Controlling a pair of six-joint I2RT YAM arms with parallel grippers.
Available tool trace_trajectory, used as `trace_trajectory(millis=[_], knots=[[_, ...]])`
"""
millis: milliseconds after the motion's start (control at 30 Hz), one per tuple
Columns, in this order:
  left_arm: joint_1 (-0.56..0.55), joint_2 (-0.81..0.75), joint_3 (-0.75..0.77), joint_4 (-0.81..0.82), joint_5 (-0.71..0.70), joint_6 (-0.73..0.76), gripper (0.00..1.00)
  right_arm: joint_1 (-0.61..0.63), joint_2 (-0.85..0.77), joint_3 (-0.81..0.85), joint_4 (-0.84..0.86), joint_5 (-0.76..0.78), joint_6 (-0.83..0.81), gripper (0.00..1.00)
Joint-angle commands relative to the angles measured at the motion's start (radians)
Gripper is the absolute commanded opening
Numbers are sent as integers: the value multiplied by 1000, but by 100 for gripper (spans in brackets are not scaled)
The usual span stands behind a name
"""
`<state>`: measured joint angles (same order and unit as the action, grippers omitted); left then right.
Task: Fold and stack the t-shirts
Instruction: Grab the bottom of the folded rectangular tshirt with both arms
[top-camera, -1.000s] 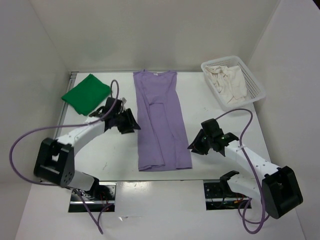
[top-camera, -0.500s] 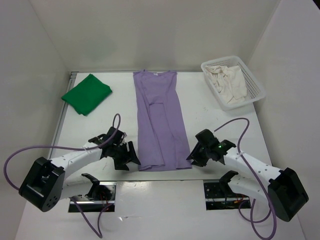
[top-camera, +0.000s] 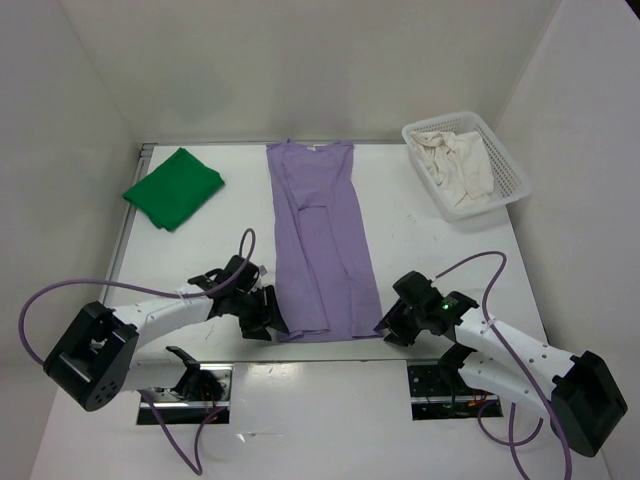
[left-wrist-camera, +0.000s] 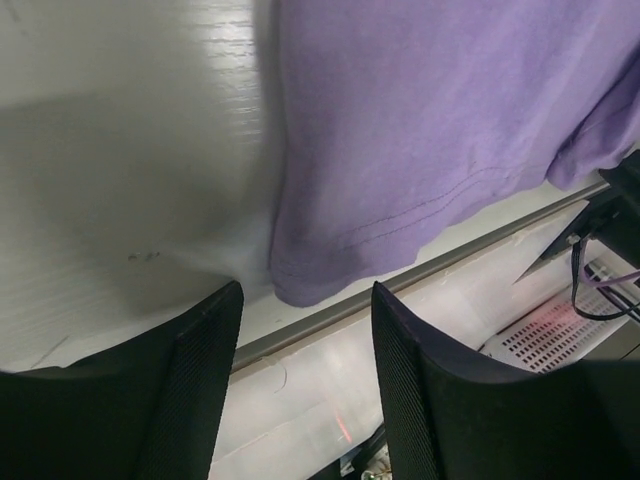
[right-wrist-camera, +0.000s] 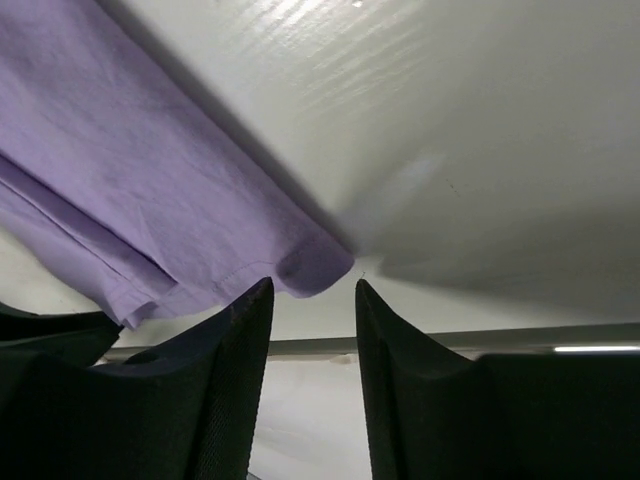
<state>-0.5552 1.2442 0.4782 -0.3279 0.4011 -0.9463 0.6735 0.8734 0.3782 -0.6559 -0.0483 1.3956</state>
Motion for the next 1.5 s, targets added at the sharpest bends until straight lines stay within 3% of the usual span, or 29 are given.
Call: trace_trajectory(millis=[0,133,200,333,433,567,667,833,933,1100,1267,1333,1400,1467], knots=[[-21,12,-7,49,2,-9,61,20,-16,27,-62,27,66,46],[-49,12,-36,116,2,-42,48,20,-16,11,-38,27,95,47],[-49,12,-36,116,2,-42,34,20,-36,11,-37,47,95,47],[-49,12,-26,96,-8,-42,17,20,-47,11,-37,67,141,47],[-49,3,-13,87,-8,-31,17,20,-71,-12,-22,67,141,47],[-49,-34,-26,78,-18,-31,34,20,-142,11,-77,76,120,47],[-49,-80,-35,55,-36,-40,54,20,-152,36,-100,100,120,47],[-49,-101,-47,44,-36,-60,56,20,-139,-5,-65,80,149,47],[-49,-127,-59,44,-45,-78,46,20,-160,-41,0,80,172,47],[-49,-127,-47,18,-70,-78,20,73,-1,-14,94,101,183,47],[-14,-141,-67,-39,-44,-37,14,258,205,111,231,139,232,47],[-14,-173,-67,-65,-44,-37,12,296,335,183,207,183,221,48],[-14,-192,-58,-74,-73,-66,8,307,352,252,121,217,178,48],[-14,-222,-58,-121,-91,-88,0,307,241,217,108,243,201,49]])
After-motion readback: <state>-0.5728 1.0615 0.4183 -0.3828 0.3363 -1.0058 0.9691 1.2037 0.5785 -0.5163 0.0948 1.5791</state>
